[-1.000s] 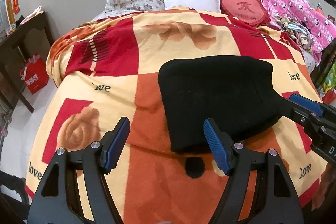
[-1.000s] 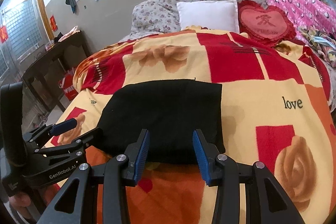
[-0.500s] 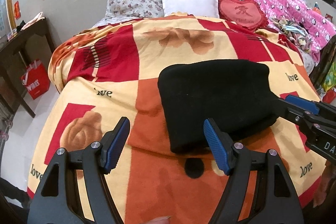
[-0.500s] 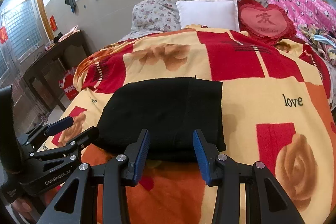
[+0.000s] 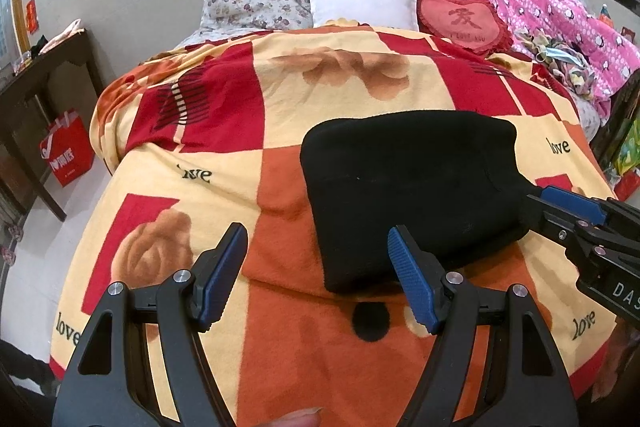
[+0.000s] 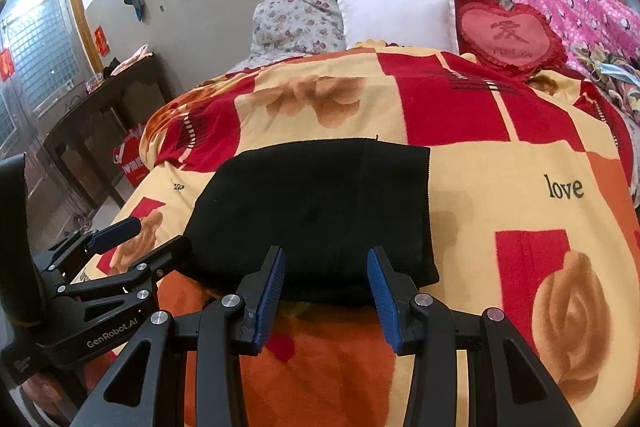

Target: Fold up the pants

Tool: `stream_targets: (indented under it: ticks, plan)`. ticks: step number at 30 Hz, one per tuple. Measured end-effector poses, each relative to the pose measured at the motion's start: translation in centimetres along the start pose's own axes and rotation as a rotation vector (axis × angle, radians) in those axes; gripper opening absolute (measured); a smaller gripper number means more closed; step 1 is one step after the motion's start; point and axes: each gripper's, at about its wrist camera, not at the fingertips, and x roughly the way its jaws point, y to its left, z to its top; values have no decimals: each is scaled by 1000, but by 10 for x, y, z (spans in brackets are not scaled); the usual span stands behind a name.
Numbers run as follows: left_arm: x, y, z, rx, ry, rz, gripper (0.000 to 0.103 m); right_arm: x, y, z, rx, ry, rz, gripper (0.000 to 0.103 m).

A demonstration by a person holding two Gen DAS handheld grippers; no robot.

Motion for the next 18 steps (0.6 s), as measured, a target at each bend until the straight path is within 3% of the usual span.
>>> stream_targets:
  ticks: [18]
  plan:
    - [-2, -4, -1, 8, -3, -1, 73, 2, 2, -1, 2, 4, 4, 41]
